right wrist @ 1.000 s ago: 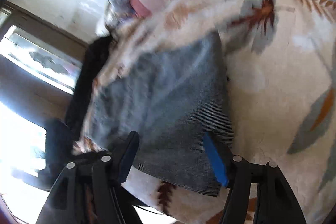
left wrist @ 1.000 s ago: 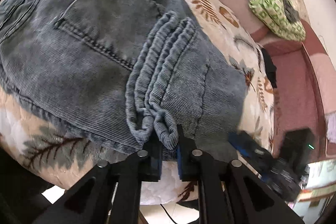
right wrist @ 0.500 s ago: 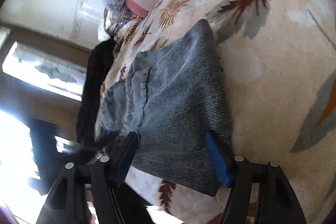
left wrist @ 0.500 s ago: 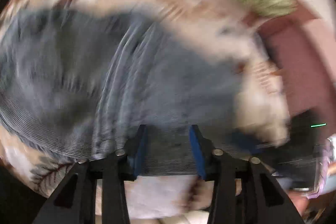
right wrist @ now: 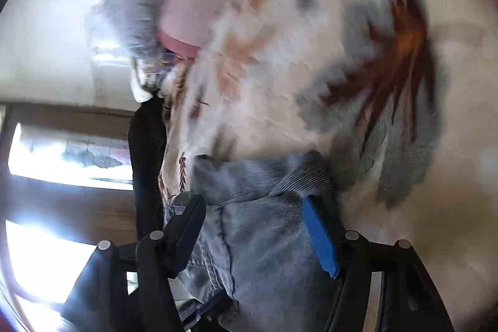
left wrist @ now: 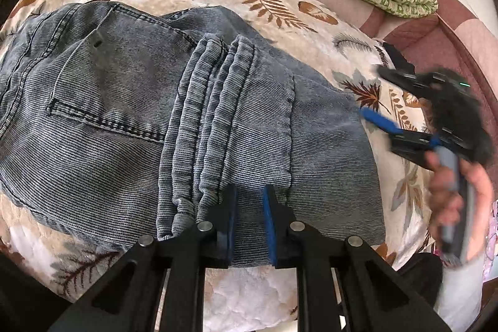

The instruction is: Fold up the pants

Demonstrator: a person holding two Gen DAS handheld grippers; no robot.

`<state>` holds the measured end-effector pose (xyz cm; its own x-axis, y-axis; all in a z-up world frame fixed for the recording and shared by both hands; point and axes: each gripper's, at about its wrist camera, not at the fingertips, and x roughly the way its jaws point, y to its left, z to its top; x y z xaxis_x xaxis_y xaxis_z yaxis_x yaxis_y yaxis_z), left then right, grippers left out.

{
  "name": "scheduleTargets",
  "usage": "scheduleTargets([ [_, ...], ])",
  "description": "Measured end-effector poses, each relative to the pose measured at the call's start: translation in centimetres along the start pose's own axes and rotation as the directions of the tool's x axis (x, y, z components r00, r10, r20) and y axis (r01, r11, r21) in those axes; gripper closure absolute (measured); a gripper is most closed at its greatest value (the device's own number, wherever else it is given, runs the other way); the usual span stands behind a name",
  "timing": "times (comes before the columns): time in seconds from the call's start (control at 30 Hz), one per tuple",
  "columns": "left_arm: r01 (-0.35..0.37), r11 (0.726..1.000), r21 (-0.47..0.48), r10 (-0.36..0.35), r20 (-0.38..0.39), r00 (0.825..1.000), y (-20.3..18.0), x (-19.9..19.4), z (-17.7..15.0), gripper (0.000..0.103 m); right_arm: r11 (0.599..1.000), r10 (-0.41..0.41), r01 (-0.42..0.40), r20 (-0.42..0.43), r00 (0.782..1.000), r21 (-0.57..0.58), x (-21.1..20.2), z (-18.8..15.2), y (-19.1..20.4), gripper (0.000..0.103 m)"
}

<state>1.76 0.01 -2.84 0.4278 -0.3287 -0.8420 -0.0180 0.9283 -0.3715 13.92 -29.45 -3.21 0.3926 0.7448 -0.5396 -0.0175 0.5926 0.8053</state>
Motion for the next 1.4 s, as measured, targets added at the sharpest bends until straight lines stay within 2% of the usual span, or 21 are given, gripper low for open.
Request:
scheduleTargets([
  [0.07,-0.003,1.000,0.011,0.003,0.005,1.000,-0.2,-0.1,-0.1,0.087,0.998,0.059,-0.059,-0.026,0.998,-0.022,-1.5,-2.2,1.2,0.035],
  [0.1,-0.003,1.000,0.013,0.003,0.006,1.000,-0.2,0.0,-0.2,0.087,0.997,0.059,-0.061,-0.034,0.998,-0.048,-2.1,-3.7,1.8,0.034],
  [0.17,0.001,1.000,0.010,-0.001,0.004,1.000,-0.1,-0.1,-0.1,0.087,0.996,0.017,-0.022,-0.058,0.998,-0.082,-2.3,-6.3,1.8,0.029],
  [0.23,0.007,1.000,0.004,-0.007,0.001,1.000,0.0,-0.1,-0.1,0.087,0.995,-0.083,0.075,-0.139,0.987,-0.061,0.0,-8.5,-0.6,0.027],
  [0.27,0.007,1.000,0.008,-0.007,-0.002,1.000,-0.1,0.0,-0.1,0.087,0.996,-0.072,0.064,-0.142,0.987,-0.056,0.7,-9.0,-1.8,0.030],
  [0.3,0.004,1.000,0.016,-0.004,0.000,1.000,-0.2,0.0,-0.1,0.084,0.998,-0.046,0.042,-0.107,0.993,-0.043,-0.1,-9.1,-2.0,0.031],
  [0.37,0.012,0.999,0.043,-0.012,0.002,1.000,-0.7,-0.2,-0.2,0.074,0.997,-0.073,0.071,-0.093,0.993,-0.032,-1.3,-8.8,-0.8,0.031],
  [0.43,0.017,0.998,0.067,-0.017,0.003,1.000,-1.3,-0.1,-0.3,0.060,0.989,-0.098,0.091,-0.057,0.994,-0.112,-2.6,-9.2,1.5,0.031],
  [0.5,0.014,0.996,0.085,-0.014,0.007,1.000,-1.9,-0.1,-0.4,0.053,0.984,-0.090,0.079,-0.064,0.994,-0.160,-2.7,-10.1,2.5,0.030],
  [0.53,0.008,0.996,0.090,-0.009,0.011,1.000,-2.2,0.0,-0.5,0.050,0.981,-0.121,0.109,-0.071,0.990,-0.161,-2.3,-10.4,2.1,0.029],
  [0.57,0.003,0.996,0.094,-0.005,0.015,1.000,-2.4,0.0,-0.6,0.048,0.974,-0.182,0.164,-0.111,0.977,-0.156,-0.8,-10.8,0.8,0.028],
  [0.6,0.001,0.995,0.096,-0.002,0.016,1.000,-2.5,0.1,-0.6,0.046,0.977,-0.169,0.150,-0.119,0.978,-0.149,0.2,-10.9,0.2,0.029],
  [0.63,-0.008,0.994,0.106,0.006,0.020,1.000,-2.7,0.1,-0.7,0.045,0.985,-0.132,0.121,-0.088,0.987,-0.124,-0.5,-10.9,-0.1,0.029],
  [0.7,-0.015,0.993,0.120,0.012,0.022,1.000,-2.9,0.1,-0.7,0.044,0.988,-0.124,0.116,-0.083,0.989,-0.098,-1.6,-10.6,0.4,0.029],
  [0.8,-0.006,0.994,0.111,0.003,0.026,1.000,-2.7,0.1,-0.7,0.044,0.985,-0.134,0.126,-0.061,0.989,-0.118,-2.8,-10.2,1.3,0.029],
  [0.9,0.000,0.995,0.104,-0.003,0.028,1.000,-2.7,0.1,-0.7,0.044,0.983,-0.158,0.147,-0.096,0.983,-0.110,-1.2,-10.5,0.1,0.029],
  [1.03,0.012,0.995,0.103,-0.014,0.025,1.000,-2.5,-0.1,-0.6,0.044,0.989,-0.136,0.131,-0.074,0.988,-0.062,-2.2,-10.3,0.3,0.029],
  [1.1,0.026,0.996,0.089,-0.028,0.023,0.999,-2.3,-0.1,-0.5,0.044,0.989,-0.125,0.120,-0.056,0.991,-0.085,-2.8,-10.4,1.1,0.029],
  [1.2,0.036,0.997,0.074,-0.038,0.023,0.999,-2.1,-0.2,-0.4,0.044,0.978,-0.187,0.177,-0.097,0.977,-0.109,-1.2,-11.0,0.3,0.029],
  [1.27,0.055,0.997,0.062,-0.057,0.027,0.998,-2.0,-0.5,-0.3,0.044,0.985,-0.157,0.150,-0.079,0.984,-0.083,-1.2,-11.2,-0.5,0.029],
  [1.4,0.110,0.994,0.012,-0.110,0.133,0.985,-0.2,-4.5,0.0,0.043,0.984,-0.159,0.153,-0.064,0.985,-0.088,-2.8,-10.5,1.3,0.029],
])
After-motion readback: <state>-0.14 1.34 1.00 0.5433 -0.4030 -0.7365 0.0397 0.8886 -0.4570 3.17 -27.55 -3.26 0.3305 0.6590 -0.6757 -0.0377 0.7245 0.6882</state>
